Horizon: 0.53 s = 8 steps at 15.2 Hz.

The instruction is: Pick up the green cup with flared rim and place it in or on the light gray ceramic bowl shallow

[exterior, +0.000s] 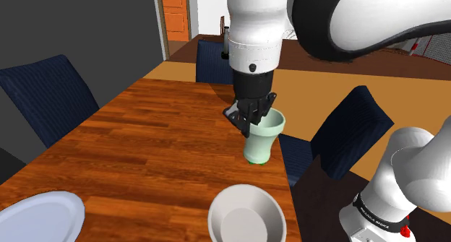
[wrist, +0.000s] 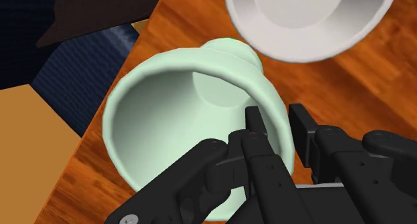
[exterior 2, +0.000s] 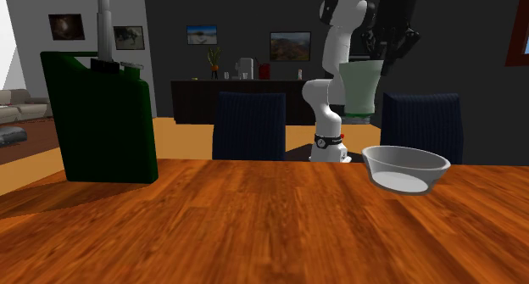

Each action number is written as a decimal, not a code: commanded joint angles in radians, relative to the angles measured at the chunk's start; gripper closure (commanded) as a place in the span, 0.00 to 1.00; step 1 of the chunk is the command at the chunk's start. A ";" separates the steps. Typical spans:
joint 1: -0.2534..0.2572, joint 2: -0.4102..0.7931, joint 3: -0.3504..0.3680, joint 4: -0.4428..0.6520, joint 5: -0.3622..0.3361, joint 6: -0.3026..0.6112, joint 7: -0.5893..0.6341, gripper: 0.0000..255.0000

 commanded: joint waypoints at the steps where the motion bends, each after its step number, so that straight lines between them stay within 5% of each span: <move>1: 0.015 0.023 0.039 0.037 0.005 -0.018 0.057 1.00; 8: 0.068 0.144 0.189 0.204 -0.012 -0.085 0.274 1.00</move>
